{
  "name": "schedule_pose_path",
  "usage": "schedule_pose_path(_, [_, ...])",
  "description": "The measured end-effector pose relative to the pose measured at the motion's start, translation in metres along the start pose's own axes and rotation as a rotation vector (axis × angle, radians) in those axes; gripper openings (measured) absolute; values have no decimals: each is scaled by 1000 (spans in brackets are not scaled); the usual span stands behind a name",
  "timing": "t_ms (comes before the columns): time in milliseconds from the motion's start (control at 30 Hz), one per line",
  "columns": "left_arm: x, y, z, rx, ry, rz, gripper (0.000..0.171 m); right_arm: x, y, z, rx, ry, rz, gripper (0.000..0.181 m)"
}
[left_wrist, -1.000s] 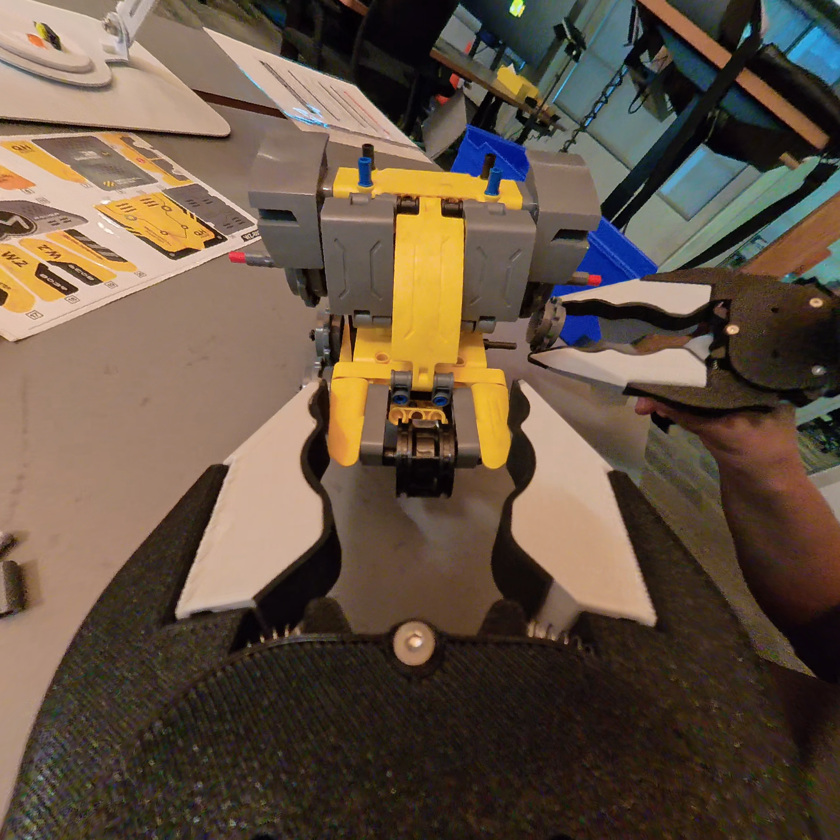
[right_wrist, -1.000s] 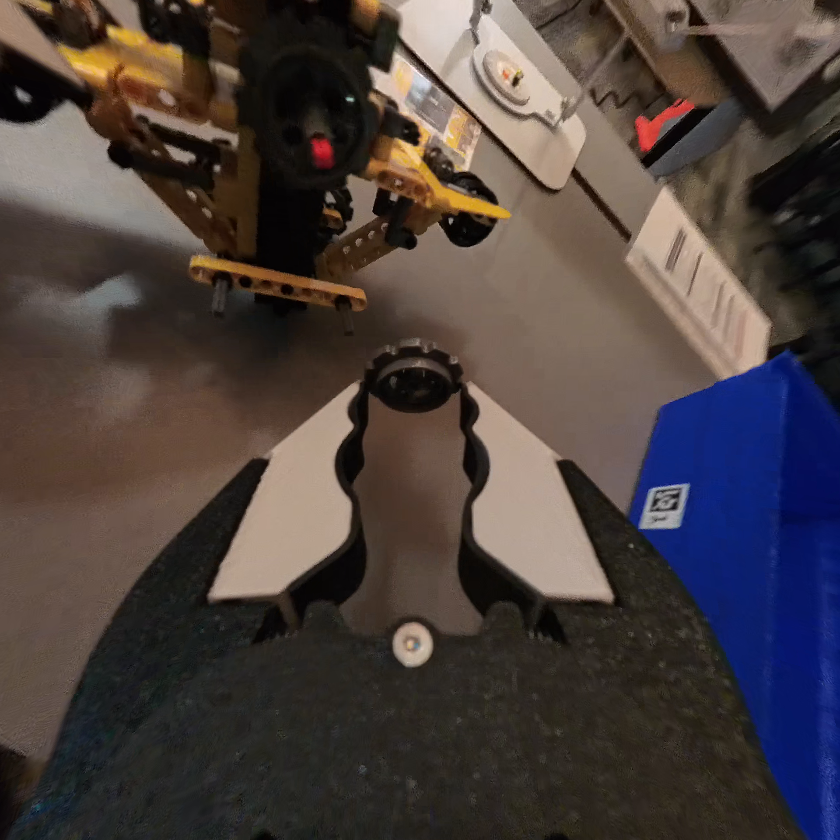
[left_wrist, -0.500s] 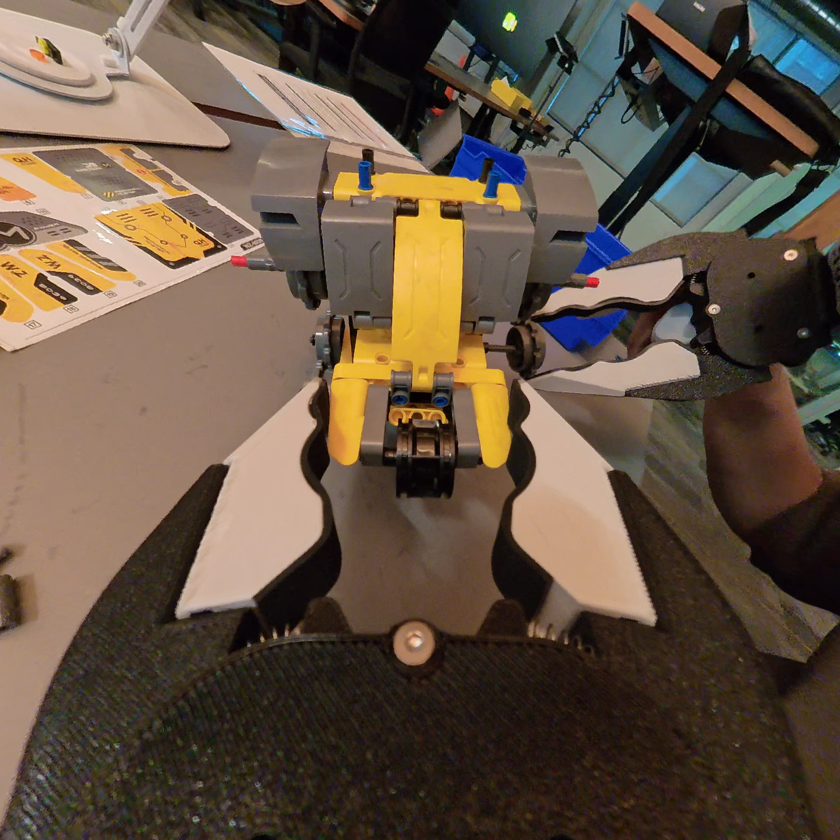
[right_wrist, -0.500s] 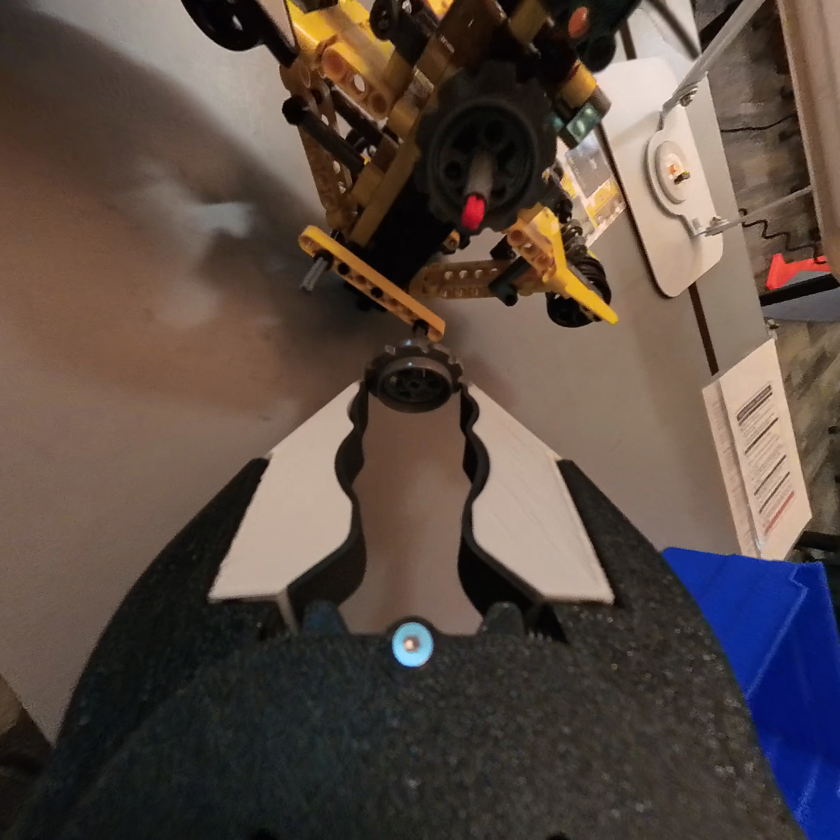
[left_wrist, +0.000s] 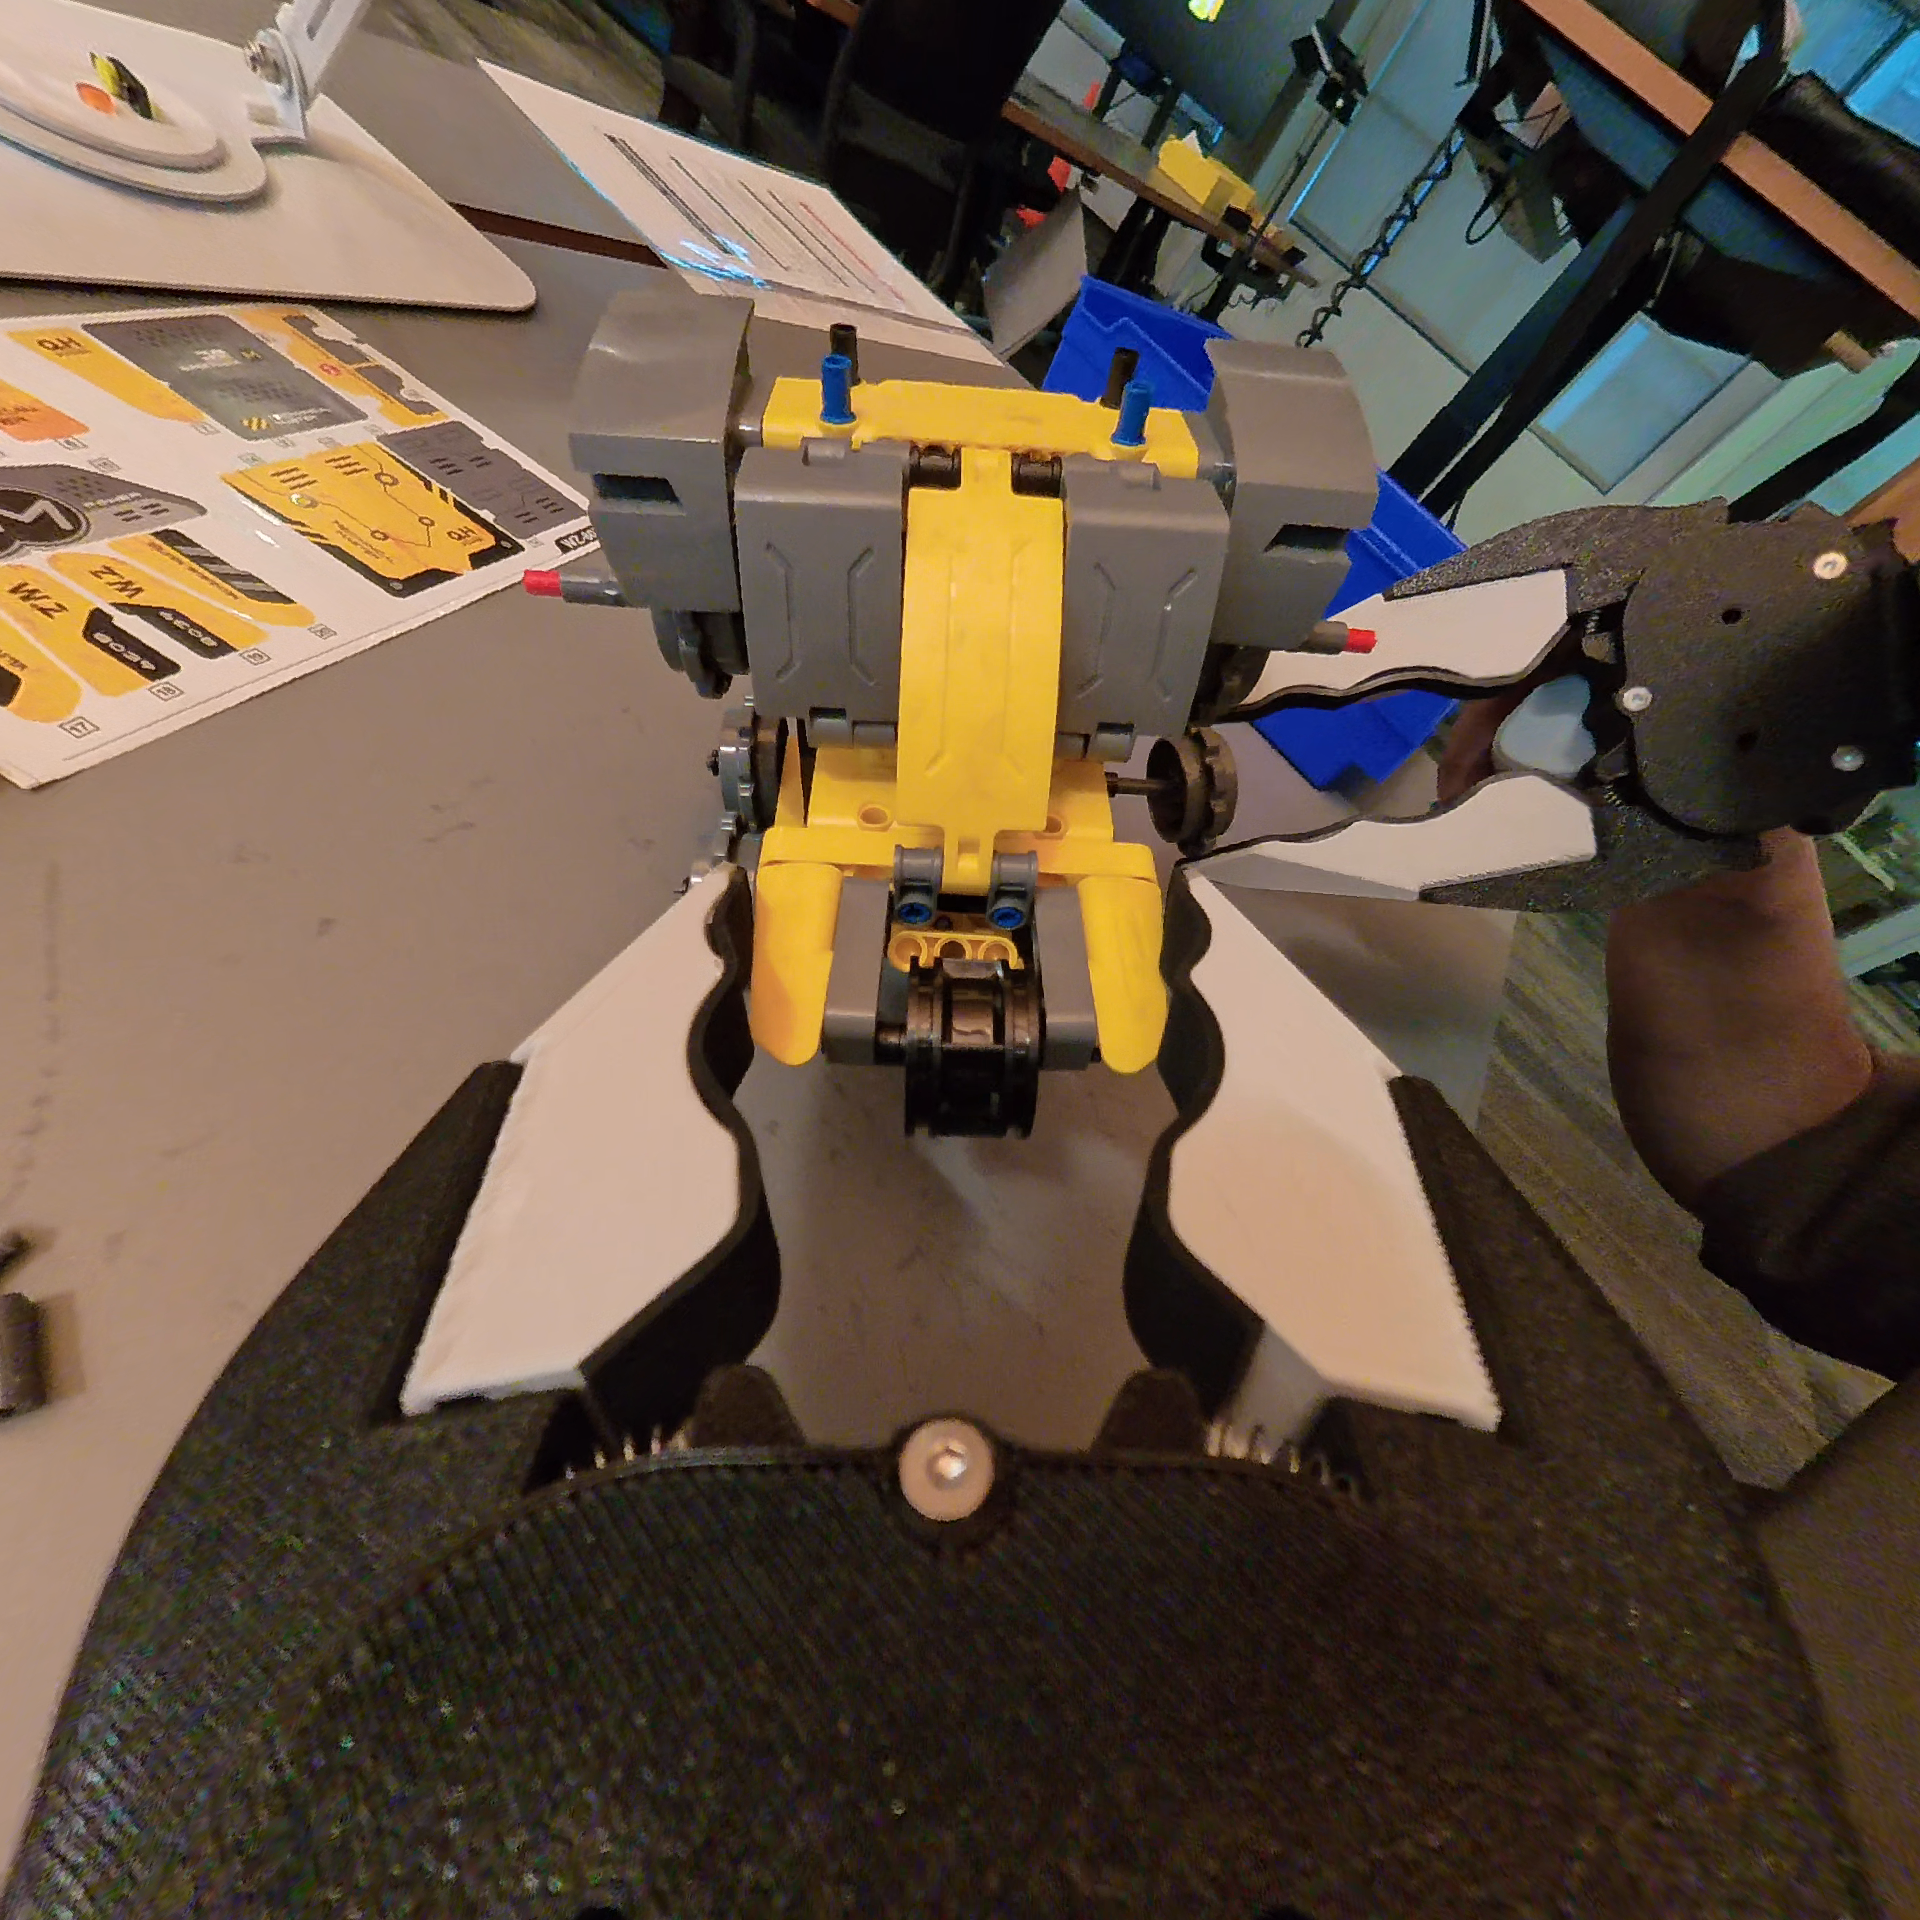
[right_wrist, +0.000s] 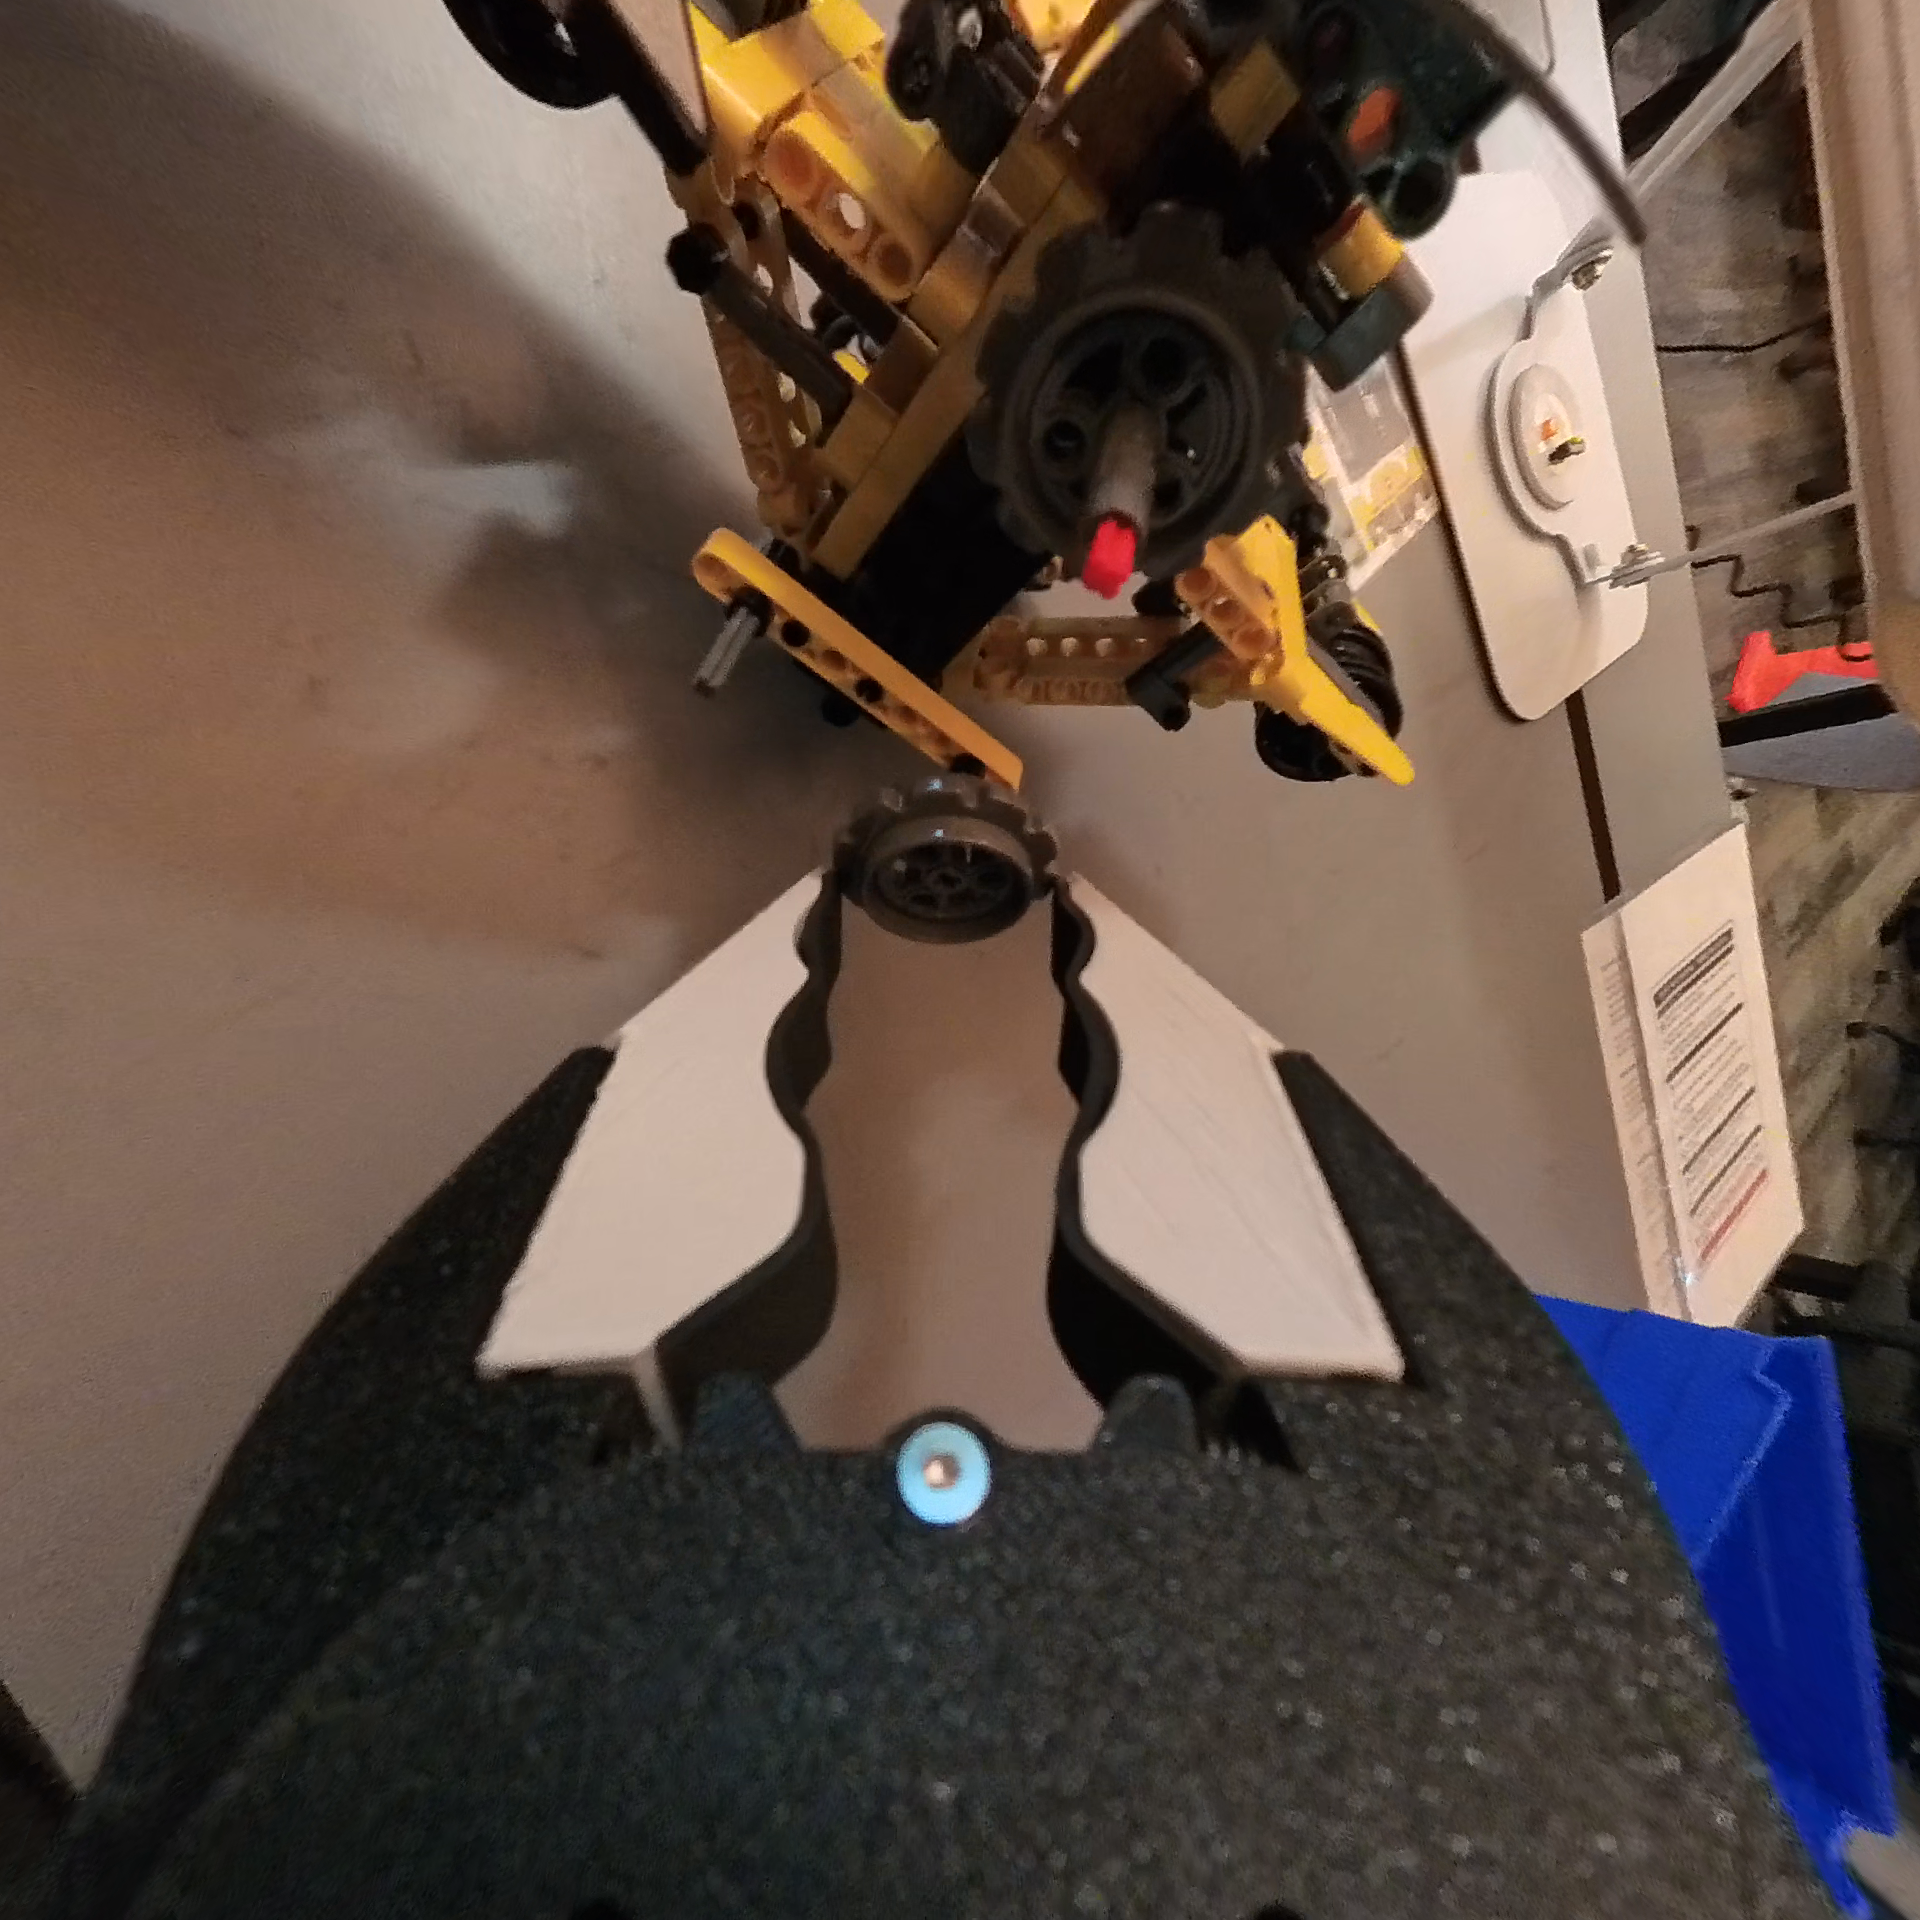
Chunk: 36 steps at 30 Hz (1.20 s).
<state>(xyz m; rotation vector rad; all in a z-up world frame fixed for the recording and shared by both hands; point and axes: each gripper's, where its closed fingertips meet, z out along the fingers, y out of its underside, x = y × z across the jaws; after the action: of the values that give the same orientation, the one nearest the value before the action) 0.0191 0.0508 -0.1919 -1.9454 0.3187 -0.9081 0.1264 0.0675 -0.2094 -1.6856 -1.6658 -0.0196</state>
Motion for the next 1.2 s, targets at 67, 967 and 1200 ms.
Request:
schedule_pose_path(67, [0,0,0,0,-4,1,78,1,0,1,3,19,-33,40])
schedule_pose_path(967, [3,8,4,-46,-82,128,77,0,11,14,-62,341,-333,40])
schedule_pose_path(1200, [3,10,0,-17,14,7,49,-3,20,28,9,310,-245,40])
